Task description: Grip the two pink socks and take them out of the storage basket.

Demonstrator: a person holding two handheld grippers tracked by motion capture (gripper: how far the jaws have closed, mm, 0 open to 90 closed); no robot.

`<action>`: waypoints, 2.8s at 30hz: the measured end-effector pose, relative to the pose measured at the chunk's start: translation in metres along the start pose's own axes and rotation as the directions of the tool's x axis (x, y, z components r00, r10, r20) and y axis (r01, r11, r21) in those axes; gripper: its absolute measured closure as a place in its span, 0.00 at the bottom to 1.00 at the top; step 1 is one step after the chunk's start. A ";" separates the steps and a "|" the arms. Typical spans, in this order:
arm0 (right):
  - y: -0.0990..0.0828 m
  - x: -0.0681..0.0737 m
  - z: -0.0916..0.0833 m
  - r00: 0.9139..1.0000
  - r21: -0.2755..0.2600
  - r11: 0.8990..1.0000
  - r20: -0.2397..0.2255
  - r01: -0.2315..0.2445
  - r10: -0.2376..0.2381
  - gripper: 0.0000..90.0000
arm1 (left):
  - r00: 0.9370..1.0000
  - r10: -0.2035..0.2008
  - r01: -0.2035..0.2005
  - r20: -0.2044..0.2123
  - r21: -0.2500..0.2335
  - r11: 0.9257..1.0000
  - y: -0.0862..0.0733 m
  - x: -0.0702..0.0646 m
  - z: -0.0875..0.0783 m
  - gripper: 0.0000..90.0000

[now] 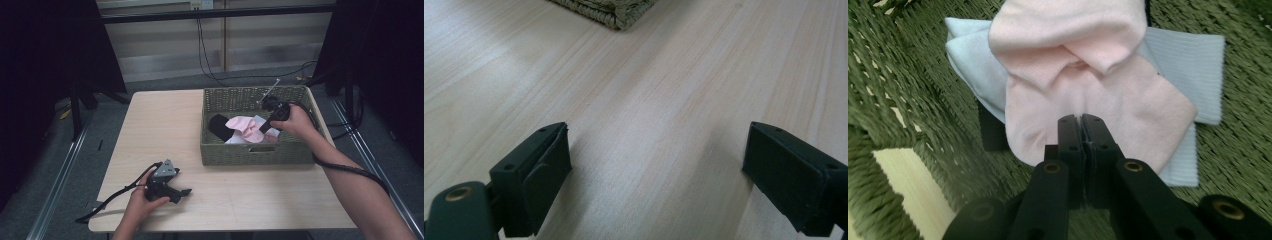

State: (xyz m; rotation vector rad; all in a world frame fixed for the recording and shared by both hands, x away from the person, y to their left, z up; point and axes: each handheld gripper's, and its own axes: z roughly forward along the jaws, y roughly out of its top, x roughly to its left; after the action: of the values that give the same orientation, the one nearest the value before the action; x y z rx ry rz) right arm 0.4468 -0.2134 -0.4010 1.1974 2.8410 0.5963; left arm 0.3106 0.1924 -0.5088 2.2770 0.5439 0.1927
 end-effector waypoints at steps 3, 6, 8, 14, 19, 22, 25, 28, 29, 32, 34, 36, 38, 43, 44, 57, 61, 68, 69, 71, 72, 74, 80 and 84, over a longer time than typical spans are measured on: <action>-0.003 -0.002 -0.009 1.000 0.003 1.000 0.003 0.001 -0.001 0.97 | 1.000 0.000 0.000 0.000 -0.001 1.000 0.000 0.000 0.000 0.12; -0.006 -0.003 -0.017 1.000 -0.006 1.000 0.009 -0.003 0.003 0.97 | 1.000 0.000 0.000 0.002 -0.002 1.000 0.000 0.000 0.000 0.12; -0.007 -0.004 -0.019 1.000 -0.008 1.000 0.008 -0.005 0.005 0.97 | 1.000 0.000 0.000 0.002 -0.002 1.000 0.000 0.000 0.000 0.12; -0.007 -0.005 -0.040 1.000 -0.028 1.000 0.014 -0.005 0.005 0.97 | 1.000 0.000 0.000 0.001 -0.002 1.000 0.000 0.000 0.000 0.12; -0.006 -0.006 -0.051 1.000 -0.037 0.999 0.016 -0.001 0.002 0.97 | 1.000 0.000 0.000 0.001 -0.003 1.000 0.000 0.000 0.000 0.12; -0.005 -0.005 -0.059 1.000 -0.039 0.999 0.019 0.004 -0.004 0.97 | 1.000 0.000 0.000 0.002 -0.002 1.000 0.000 0.000 0.000 0.12; -0.004 -0.004 -0.066 1.000 -0.044 0.999 0.022 0.010 -0.009 0.97 | 1.000 0.000 0.000 0.001 -0.001 1.000 0.000 0.000 0.000 0.12; -0.002 -0.002 -0.073 1.000 -0.038 0.999 0.024 0.010 -0.009 0.97 | 1.000 0.000 0.000 0.001 -0.001 1.000 0.000 0.000 0.000 0.12; -0.001 -0.002 -0.075 1.000 -0.035 0.999 0.024 0.012 -0.011 0.97 | 1.000 0.000 0.000 0.001 -0.002 1.000 0.000 0.000 0.000 0.12; 0.000 -0.001 -0.079 1.000 -0.037 0.999 0.020 0.017 -0.016 0.97 | 1.000 0.000 0.000 0.000 -0.001 1.000 0.000 0.000 0.000 0.12; 0.001 0.000 -0.084 1.000 -0.042 0.999 0.017 0.018 -0.018 0.97 | 1.000 0.000 0.000 0.000 0.000 1.000 0.000 0.000 0.000 0.12; 0.003 0.002 -0.090 0.999 -0.039 0.999 0.022 0.026 -0.025 0.97 | 1.000 0.000 0.000 0.000 0.000 1.000 0.000 0.000 0.000 0.12; 0.004 0.002 -0.092 0.999 -0.039 0.999 0.021 0.027 -0.026 0.97 | 1.000 0.000 0.000 0.001 -0.002 1.000 0.000 0.000 0.000 0.12; 0.006 0.007 -0.104 0.998 -0.038 0.998 0.030 0.057 -0.056 0.97 | 1.000 0.000 0.000 0.001 -0.002 1.000 0.000 0.000 0.000 0.12; 0.006 0.007 -0.106 0.998 -0.040 0.997 0.029 0.064 -0.063 0.97 | 1.000 0.000 0.000 0.001 -0.002 1.000 0.000 0.000 0.000 0.12; 0.008 0.014 -0.139 0.996 -0.067 0.994 0.042 0.084 -0.081 0.97 | 1.000 -0.001 0.001 0.001 -0.002 1.000 0.000 0.000 0.000 0.12; 0.009 0.020 -0.149 0.995 -0.069 0.993 0.040 0.099 -0.096 0.97 | 1.000 0.000 0.000 0.001 -0.002 1.000 0.000 0.000 0.000 0.12; 0.010 0.029 -0.159 0.994 -0.082 0.991 0.029 0.110 -0.108 0.97 | 1.000 0.000 0.000 0.001 -0.002 1.000 0.000 0.000 0.000 0.12; 0.010 0.030 -0.161 0.993 -0.081 0.990 0.031 0.115 -0.113 0.97 | 1.000 0.000 0.000 0.001 -0.002 1.000 0.000 0.000 0.000 0.12; 0.009 0.032 -0.164 0.993 -0.088 0.989 0.027 0.116 -0.115 0.97 | 1.000 0.000 0.000 0.000 -0.001 1.000 0.000 0.000 0.000 0.12; 0.009 0.033 -0.165 0.993 -0.091 0.989 0.024 0.115 -0.113 0.97 | 1.000 0.000 0.000 0.002 -0.002 1.000 0.000 0.000 0.000 0.12; 0.008 0.035 -0.168 0.993 -0.100 0.988 0.018 0.118 -0.117 0.97 | 1.000 0.000 0.000 0.000 0.000 1.000 0.000 0.000 0.000 0.12; 0.005 0.042 -0.176 0.990 -0.117 0.984 0.006 0.138 -0.138 0.97 | 1.000 0.000 0.000 0.001 -0.002 1.000 0.000 0.000 0.000 0.12; 0.004 0.046 -0.179 0.989 -0.121 0.982 0.003 0.147 -0.148 0.97 | 1.000 0.001 -0.001 0.001 -0.001 1.000 0.000 0.000 0.000 0.12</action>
State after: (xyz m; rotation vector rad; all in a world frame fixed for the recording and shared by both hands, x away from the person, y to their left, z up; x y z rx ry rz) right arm 0.3904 -0.2408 -0.2270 0.9590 2.8191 0.7530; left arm 0.3107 0.1924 -0.5089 2.2760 0.5419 0.1920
